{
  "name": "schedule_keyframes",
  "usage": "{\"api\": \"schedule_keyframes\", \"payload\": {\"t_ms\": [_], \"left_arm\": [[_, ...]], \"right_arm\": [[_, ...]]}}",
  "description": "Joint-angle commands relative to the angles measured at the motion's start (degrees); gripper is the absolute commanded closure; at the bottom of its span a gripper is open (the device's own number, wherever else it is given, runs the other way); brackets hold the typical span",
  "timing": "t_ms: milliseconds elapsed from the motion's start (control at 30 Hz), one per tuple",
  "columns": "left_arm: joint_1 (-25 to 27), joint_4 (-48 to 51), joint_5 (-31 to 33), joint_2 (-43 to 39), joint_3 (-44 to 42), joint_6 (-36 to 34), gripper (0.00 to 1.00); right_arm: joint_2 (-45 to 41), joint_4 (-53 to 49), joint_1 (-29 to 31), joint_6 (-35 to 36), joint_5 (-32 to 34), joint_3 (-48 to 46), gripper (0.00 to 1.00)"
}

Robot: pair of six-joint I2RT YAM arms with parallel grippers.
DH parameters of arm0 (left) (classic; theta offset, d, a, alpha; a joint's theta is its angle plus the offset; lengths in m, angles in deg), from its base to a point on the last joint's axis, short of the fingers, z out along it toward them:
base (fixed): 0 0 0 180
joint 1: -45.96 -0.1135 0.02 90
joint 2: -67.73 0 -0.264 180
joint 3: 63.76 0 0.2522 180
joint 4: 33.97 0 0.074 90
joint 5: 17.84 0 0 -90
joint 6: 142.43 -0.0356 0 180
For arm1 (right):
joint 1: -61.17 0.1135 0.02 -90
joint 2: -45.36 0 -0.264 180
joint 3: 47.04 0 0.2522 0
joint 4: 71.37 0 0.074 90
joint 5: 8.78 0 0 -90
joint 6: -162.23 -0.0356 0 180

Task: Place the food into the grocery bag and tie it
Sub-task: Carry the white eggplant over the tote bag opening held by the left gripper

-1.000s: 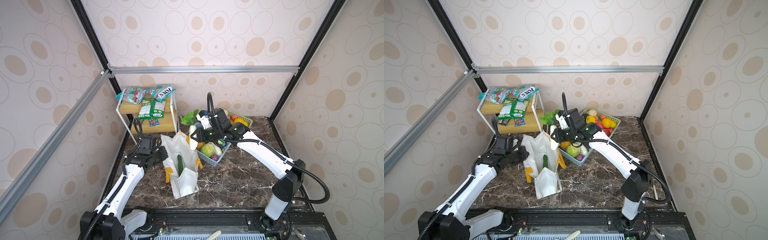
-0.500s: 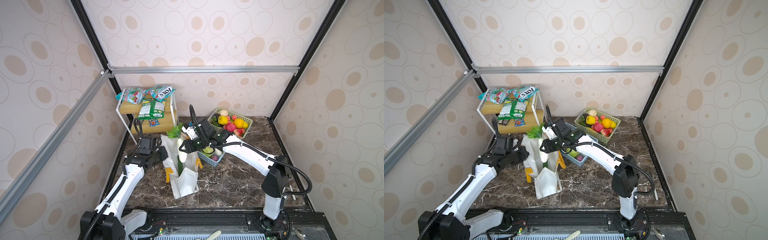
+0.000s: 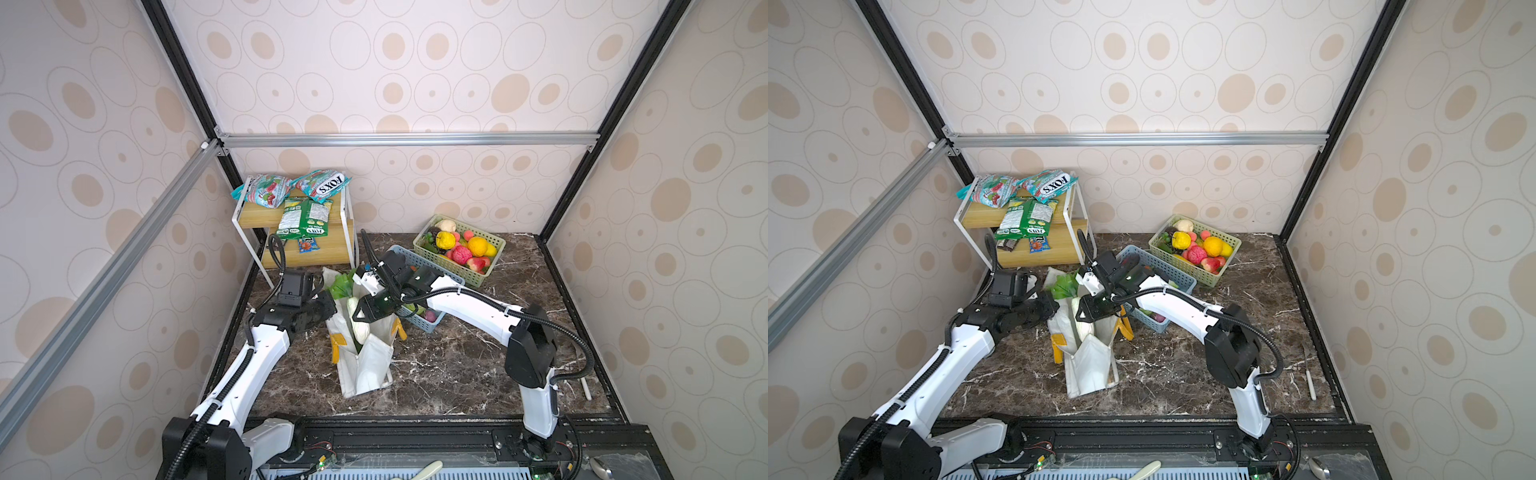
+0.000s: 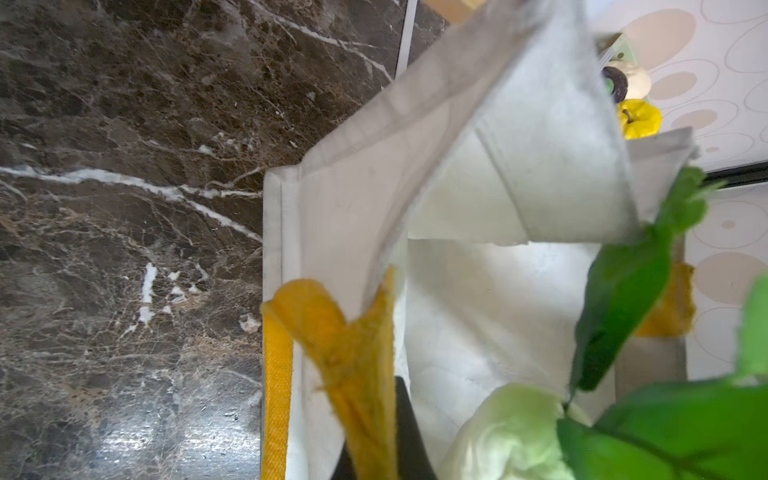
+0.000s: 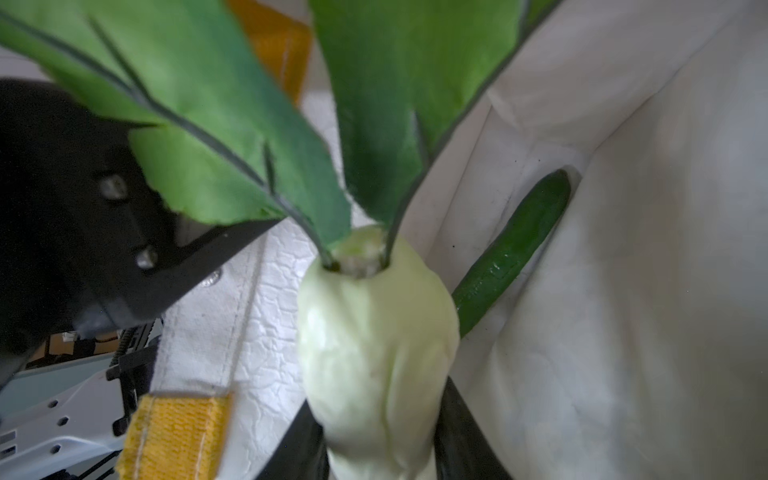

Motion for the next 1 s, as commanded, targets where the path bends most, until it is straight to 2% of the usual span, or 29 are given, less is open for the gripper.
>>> {"api": "schedule_keyframes", "payload": {"t_ms": [0,400,633,767,967], "left_arm": [[-0.2,-0.6,0.3,0.4,3.1,-0.6,1.00],[-0.1,-0.7,-1.5,-0.4,4.4,-0.8,1.00],[0.1,-2.0,-6.4,-1.5,4.3,-1.7,1.00],[0.4,-4.5,-11.4,-2.7,3.9,-2.4,1.00],[0.6,-5.5,-14.0,-4.0,3.6,-3.8,1.00]], "right_arm": [[2.0,-3.5,0.5,0.9,-1.2,1.7,0.63],[9.3,-13.9,0.5,-0.5,2.6,9.1,0.63],[11.5,-24.5,0.3,-1.1,8.8,17.1,0.63],[11.3,-29.5,-0.1,-3.1,9.6,20.7,0.63],[8.8,-30.5,-1.0,-6.5,7.6,22.1,0.63]]}}
